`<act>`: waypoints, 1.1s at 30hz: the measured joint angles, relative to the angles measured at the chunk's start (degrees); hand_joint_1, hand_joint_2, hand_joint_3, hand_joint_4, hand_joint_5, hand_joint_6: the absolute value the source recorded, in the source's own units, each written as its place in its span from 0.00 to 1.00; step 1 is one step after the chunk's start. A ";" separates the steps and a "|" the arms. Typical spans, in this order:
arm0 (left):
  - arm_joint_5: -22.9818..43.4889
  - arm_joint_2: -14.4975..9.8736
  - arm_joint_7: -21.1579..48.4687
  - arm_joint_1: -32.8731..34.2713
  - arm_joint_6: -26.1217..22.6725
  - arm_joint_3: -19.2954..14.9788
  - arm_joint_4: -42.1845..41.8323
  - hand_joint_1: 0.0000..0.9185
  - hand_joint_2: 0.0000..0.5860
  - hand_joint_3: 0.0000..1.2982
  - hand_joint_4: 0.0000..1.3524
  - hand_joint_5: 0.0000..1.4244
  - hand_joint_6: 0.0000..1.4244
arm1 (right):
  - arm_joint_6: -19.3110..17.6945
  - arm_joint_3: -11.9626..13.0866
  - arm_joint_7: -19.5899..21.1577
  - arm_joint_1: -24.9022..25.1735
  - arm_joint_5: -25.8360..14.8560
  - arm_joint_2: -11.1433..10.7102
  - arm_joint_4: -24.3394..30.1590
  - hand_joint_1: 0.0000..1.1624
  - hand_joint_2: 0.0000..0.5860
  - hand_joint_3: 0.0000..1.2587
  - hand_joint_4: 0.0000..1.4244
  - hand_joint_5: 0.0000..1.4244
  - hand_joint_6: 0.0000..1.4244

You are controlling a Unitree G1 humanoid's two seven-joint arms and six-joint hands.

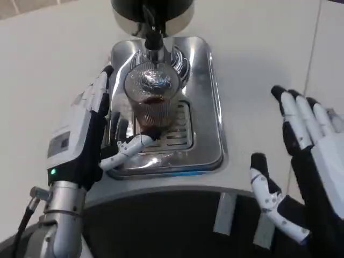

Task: Grasp the cup under the faucet to collect the drink, then remove the cup.

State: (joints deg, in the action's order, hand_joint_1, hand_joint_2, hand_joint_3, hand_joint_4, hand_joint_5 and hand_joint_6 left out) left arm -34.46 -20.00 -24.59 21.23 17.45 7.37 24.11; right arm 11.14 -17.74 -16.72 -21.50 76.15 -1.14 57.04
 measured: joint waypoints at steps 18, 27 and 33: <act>0.40 2.97 -5.03 4.66 1.74 1.02 9.83 0.10 0.05 0.00 0.00 0.09 0.09 | -7.53 4.15 1.45 -4.47 -4.26 -5.43 -6.65 0.40 0.98 0.00 0.00 0.00 0.00; 0.61 3.66 -7.46 6.73 6.46 1.12 12.71 0.10 0.05 0.00 0.00 0.11 0.10 | -7.61 4.75 1.45 -4.63 -4.77 -5.58 -7.74 0.40 0.96 0.00 0.00 0.00 0.00; 0.57 3.97 -8.09 8.12 7.08 1.69 15.21 0.16 0.06 0.00 0.00 0.13 0.12 | -7.59 4.20 1.41 -4.69 -4.31 -4.08 -7.92 0.39 0.95 0.00 0.00 0.00 0.00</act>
State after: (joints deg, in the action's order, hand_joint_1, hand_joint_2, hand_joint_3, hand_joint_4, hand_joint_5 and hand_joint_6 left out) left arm -33.89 -16.03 -32.68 29.35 24.54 9.06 39.32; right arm 3.55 -13.54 -15.31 -26.19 71.84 -5.22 49.12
